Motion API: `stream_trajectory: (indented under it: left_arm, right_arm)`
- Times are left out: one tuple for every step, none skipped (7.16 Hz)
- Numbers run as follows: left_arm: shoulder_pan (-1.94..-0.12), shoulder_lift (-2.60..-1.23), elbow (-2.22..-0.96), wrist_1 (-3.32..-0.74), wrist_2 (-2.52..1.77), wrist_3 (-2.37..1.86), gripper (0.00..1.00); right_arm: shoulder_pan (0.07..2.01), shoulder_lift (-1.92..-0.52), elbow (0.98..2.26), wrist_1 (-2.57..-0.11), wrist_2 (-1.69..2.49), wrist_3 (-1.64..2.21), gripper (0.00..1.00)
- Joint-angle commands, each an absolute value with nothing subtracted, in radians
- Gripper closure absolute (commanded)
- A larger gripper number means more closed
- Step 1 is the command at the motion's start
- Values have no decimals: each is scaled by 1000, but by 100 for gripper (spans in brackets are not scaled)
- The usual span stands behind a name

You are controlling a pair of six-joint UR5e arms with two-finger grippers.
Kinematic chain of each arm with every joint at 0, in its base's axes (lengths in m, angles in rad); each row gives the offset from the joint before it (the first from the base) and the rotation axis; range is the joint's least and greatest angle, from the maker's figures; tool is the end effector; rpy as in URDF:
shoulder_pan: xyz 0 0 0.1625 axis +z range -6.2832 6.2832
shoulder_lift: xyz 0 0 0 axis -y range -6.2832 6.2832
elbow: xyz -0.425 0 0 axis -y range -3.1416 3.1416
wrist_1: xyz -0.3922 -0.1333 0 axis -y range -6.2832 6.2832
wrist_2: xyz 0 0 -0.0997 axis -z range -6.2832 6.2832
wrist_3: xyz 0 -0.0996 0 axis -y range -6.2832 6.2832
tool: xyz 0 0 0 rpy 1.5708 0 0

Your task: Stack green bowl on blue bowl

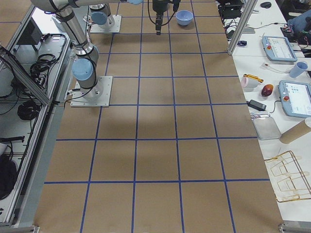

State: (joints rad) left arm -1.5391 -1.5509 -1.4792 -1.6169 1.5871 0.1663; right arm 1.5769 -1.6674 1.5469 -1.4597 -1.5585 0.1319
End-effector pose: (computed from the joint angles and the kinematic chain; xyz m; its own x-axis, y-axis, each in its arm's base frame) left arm -0.1162 -0.4912 0.5382 -0.9908 0.1328 -0.0269 0.1342 0.9890 -0.0618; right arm 0.1373 -0.4482 0.5340 -0.9920 0.1253 -0.0134 0.1255 0.9921 -0.0077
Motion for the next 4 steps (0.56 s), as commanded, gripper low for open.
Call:
stream_trajectory:
  left_arm:
    - [-1532,-1552,-1479,-1615,1583,167,0]
    - [-1531,-1555,-1480,-1614,1583,167,0]
    - [-1528,-1555,-1480,-1614,1583,172,0]
    - [-1525,-1555,-1480,-1614,1585,172,0]
  right_arm:
    - [1577,-1667,1546,-1460,-1559,132,0]
    - [1577,-1667,1546,-1459,-1559,132,0]
    - [1577,-1667,1546,-1460,-1559,132,0]
    - [1577,-1667,1548,-1460,-1559,132,0]
